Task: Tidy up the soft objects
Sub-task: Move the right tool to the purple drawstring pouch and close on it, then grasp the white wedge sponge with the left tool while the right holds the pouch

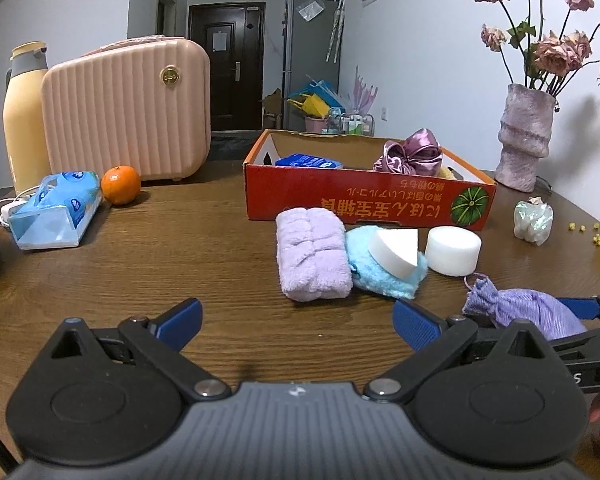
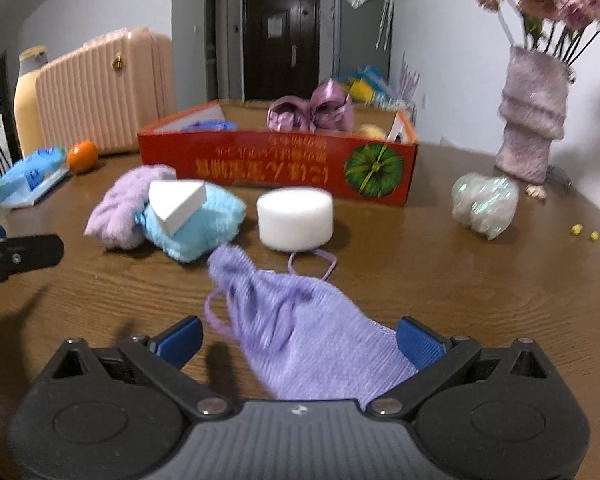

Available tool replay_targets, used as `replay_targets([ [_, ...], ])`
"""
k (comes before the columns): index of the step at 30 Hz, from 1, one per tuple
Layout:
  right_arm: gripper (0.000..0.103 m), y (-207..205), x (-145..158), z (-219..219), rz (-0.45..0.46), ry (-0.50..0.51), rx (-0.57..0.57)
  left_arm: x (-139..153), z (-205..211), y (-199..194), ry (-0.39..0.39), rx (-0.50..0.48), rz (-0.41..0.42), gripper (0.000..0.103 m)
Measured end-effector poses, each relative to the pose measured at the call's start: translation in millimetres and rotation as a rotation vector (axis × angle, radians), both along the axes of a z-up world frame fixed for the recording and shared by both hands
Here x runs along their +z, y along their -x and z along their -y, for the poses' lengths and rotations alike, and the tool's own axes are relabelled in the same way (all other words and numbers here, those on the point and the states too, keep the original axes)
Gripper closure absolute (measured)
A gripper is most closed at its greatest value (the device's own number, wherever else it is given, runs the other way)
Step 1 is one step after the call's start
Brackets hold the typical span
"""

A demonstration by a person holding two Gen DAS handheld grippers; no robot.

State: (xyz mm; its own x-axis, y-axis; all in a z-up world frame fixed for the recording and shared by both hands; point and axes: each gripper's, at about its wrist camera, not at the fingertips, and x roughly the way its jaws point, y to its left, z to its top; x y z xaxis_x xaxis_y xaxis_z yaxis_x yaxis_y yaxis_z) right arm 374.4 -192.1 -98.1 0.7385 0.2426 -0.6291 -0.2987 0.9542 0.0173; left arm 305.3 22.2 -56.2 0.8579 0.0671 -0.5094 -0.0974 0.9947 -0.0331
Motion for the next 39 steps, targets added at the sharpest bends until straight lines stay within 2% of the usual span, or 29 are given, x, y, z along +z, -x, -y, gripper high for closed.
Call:
replay_targets([
  [3, 0.000, -6, -4, -2, -0.031, 0.007, -0.001, -1, 0, -1, -0.005, 0.005, -0.005, 0.000],
  [16, 0.000, -16, -5, -3, -0.035, 0.005, -0.008, -1, -1, -1, 0.002, 0.002, -0.013, 0.000],
  [19, 0.019, -13, -2, 0, -0.013, 0.000, -0.037, -1, -1, -1, 0.001, 0.002, -0.013, 0.000],
  [21, 0.024, -13, -1, 2, -0.006, -0.004, -0.047, -1, -1, -1, 0.002, 0.002, -0.012, 0.000],
  [25, 0.055, -10, 1, 2, 0.016, -0.009, -0.040, -1, -1, -1, 0.003, 0.002, -0.010, 0.000],
  [29, 0.059, -1, 5, 2, 0.064, -0.024, -0.022, 1, -1, 0, 0.004, -0.003, -0.004, 0.000],
  [34, 0.059, 22, 17, -4, 0.230, 0.010, -0.005, 2, -1, 1, 0.006, -0.004, -0.001, 0.000],
  [39, 0.059, 33, 29, 2, 0.336, -0.026, -0.020, 3, -1, 1, 0.003, -0.001, 0.003, 0.000],
])
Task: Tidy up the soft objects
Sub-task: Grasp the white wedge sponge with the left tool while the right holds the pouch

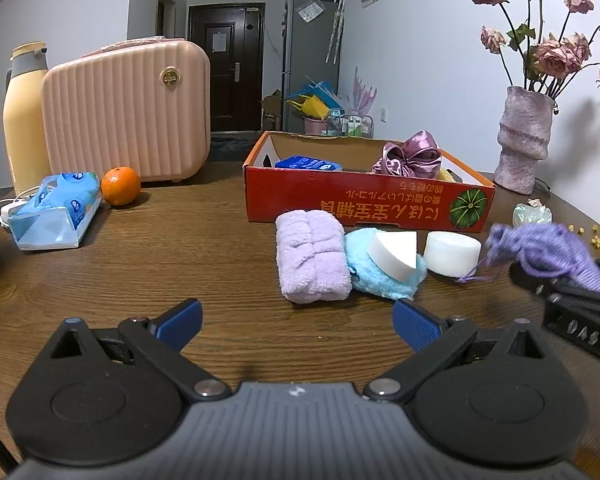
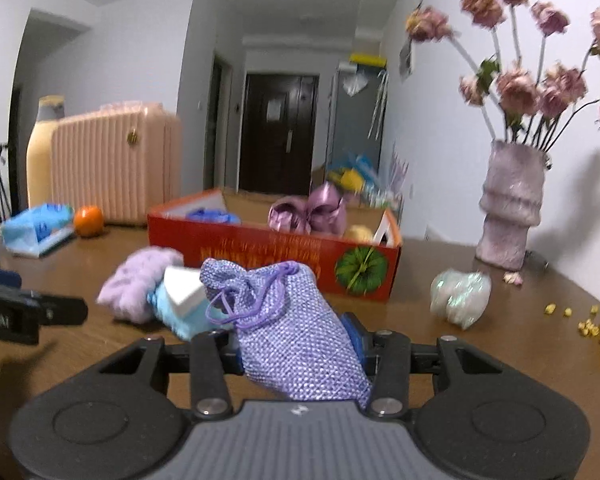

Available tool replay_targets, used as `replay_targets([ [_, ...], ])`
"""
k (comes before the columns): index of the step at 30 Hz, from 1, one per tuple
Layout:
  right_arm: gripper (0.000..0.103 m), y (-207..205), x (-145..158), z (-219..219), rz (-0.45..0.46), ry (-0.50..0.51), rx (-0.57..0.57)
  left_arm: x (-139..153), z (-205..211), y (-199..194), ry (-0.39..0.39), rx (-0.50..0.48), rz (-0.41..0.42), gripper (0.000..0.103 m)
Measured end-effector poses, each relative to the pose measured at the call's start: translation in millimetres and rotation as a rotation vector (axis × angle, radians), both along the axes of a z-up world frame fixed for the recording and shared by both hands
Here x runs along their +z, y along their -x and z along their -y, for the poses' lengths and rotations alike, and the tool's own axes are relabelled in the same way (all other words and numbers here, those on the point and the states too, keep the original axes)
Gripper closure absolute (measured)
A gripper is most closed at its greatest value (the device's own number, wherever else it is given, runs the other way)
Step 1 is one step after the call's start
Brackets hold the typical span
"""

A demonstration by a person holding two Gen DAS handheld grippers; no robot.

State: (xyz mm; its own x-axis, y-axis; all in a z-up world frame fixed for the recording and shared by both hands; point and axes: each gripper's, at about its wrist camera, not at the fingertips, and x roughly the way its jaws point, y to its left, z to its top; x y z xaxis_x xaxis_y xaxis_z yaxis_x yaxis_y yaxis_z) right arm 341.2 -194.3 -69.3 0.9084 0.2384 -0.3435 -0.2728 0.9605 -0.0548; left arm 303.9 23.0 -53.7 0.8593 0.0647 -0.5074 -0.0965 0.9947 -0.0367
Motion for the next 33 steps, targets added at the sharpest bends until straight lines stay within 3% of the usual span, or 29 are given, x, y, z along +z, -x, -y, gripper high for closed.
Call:
replay_targets([
  [9, 0.059, 4, 14, 23, 0.103, -0.089, -0.066, 1, 2, 0, -0.025, 0.008, 0.021, 0.000],
  [22, 0.059, 1, 11, 27, 0.135, -0.080, -0.061, -2, 27, -19, -0.090, -0.047, 0.049, 0.000],
  [33, 0.059, -16, 6, 50, 0.106, -0.079, -0.112, -9, 53, -49, -0.159, -0.085, 0.072, 0.000],
])
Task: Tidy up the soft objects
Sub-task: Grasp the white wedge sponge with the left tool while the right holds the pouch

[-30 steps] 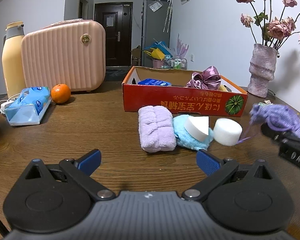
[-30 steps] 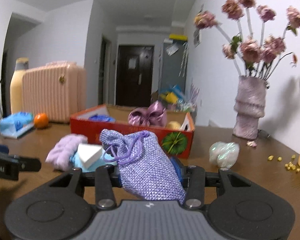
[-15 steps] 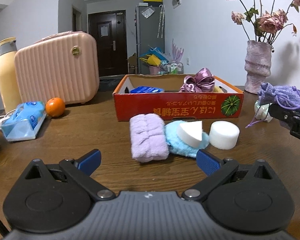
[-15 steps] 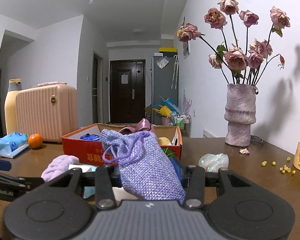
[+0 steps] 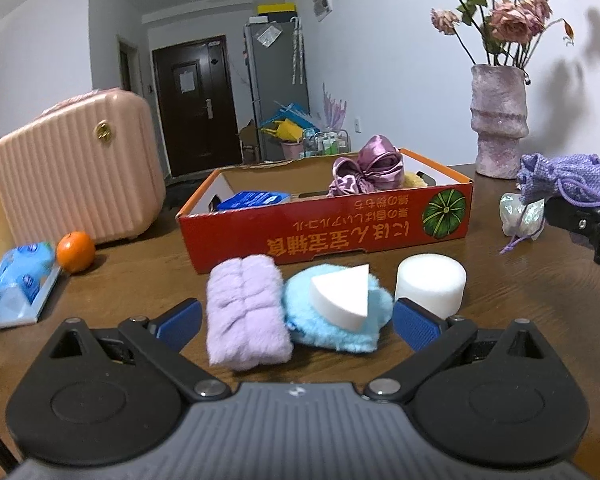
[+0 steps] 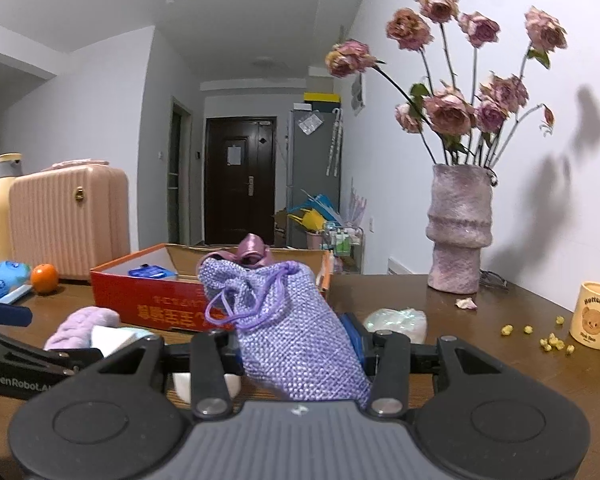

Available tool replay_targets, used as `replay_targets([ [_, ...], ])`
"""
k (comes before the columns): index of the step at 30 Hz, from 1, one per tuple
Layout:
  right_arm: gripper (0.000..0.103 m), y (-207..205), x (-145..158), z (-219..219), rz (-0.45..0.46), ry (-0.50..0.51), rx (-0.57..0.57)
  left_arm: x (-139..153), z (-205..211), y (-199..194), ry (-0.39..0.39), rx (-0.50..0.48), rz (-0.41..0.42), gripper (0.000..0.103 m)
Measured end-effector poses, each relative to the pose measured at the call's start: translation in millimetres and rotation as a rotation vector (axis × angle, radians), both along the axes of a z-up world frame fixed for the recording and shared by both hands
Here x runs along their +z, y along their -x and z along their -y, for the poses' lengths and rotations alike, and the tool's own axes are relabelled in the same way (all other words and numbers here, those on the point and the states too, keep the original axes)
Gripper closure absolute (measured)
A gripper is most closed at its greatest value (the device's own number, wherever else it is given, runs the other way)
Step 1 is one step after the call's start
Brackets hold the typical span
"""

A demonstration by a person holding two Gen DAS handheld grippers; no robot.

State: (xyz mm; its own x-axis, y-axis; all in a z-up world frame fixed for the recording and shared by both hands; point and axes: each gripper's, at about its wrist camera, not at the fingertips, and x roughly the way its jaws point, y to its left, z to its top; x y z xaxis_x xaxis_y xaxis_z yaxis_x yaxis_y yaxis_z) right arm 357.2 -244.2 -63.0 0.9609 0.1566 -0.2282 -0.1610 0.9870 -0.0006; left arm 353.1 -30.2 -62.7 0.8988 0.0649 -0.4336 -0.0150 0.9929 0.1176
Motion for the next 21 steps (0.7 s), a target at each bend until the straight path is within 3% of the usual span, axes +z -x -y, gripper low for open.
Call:
replay_targets([
  [9, 0.059, -3, -1, 10, -0.011, -0.019, -0.017, -5, 12, -22, -0.057, -0.037, 0.015, 0.000],
  [21, 0.059, -5, -3, 10, -0.028, -0.017, -0.023, -11, 10, -45, -0.025, -0.113, -0.045, 0.032],
])
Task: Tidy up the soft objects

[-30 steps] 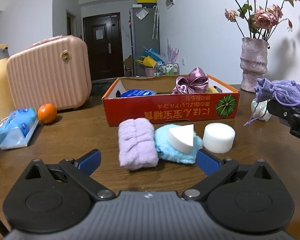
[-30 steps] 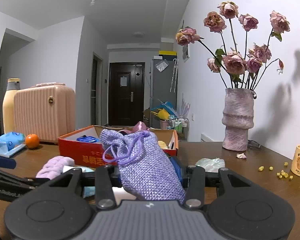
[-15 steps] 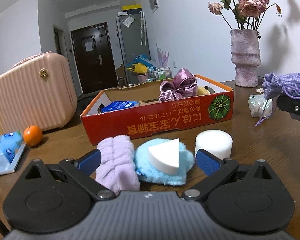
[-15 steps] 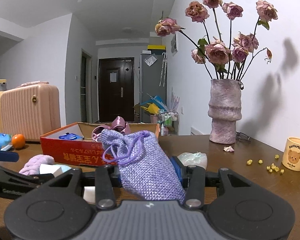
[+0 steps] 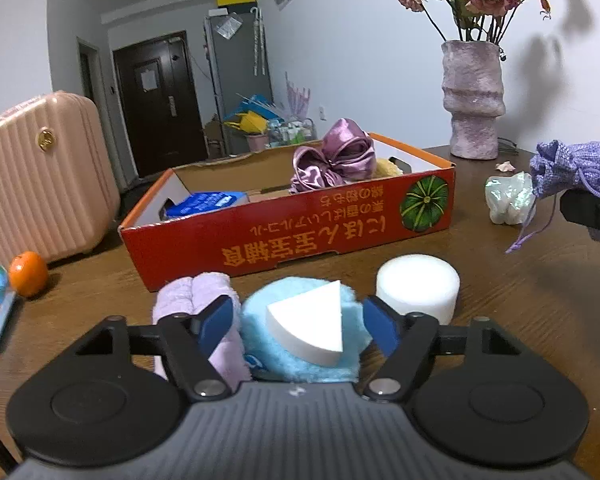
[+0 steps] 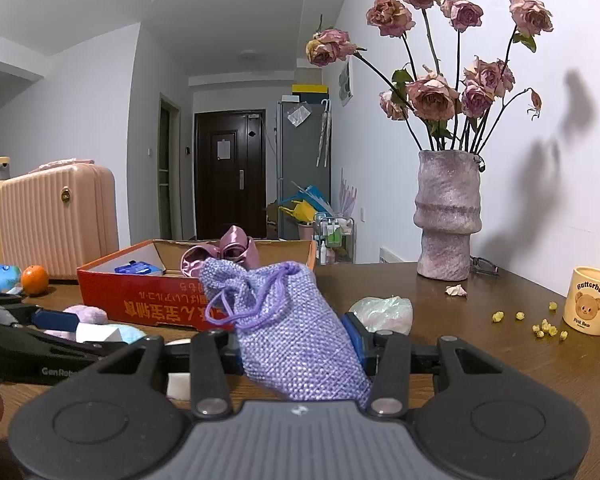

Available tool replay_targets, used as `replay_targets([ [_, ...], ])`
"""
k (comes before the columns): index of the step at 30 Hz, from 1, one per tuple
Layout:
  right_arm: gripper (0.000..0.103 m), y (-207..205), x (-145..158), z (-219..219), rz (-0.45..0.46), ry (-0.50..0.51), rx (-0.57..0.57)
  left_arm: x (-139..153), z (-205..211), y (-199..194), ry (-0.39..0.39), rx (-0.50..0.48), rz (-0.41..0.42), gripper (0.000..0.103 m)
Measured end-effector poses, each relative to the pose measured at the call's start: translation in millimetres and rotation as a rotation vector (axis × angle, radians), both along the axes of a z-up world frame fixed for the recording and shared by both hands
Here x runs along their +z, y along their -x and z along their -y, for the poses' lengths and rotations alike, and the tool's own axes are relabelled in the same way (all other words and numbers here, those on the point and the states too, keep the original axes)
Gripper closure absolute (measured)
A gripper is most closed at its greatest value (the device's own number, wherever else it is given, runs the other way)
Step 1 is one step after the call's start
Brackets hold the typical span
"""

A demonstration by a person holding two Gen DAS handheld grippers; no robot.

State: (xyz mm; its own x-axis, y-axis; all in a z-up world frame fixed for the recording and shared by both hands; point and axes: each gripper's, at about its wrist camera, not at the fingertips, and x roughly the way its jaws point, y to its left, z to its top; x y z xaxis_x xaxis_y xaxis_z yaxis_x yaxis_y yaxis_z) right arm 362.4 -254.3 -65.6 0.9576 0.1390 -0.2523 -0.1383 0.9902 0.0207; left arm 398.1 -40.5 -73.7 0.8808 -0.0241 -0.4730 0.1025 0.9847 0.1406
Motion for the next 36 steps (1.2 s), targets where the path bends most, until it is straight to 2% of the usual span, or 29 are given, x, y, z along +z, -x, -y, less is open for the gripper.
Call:
replay_targets([
  [4, 0.059, -1, 0, 0, -0.003, 0.001, -0.001, -1, -2, -2, 0.029, -0.032, -0.020, 0.049],
  [10, 0.059, -2, 0, 3, -0.005, -0.014, -0.010, 0, -6, -3, 0.065, -0.046, -0.037, 0.065],
  [19, 0.059, -1, -1, 5, 0.010, -0.011, -0.040, 5, -8, 2, 0.095, -0.053, -0.019, 0.067],
  [29, 0.059, 4, 6, -4, 0.054, -0.017, -0.087, 34, -11, 14, 0.161, -0.005, 0.091, 0.068],
  [36, 0.059, 7, 12, -10, 0.079, -0.061, -0.094, 54, -6, 23, 0.202, 0.016, 0.153, 0.068],
])
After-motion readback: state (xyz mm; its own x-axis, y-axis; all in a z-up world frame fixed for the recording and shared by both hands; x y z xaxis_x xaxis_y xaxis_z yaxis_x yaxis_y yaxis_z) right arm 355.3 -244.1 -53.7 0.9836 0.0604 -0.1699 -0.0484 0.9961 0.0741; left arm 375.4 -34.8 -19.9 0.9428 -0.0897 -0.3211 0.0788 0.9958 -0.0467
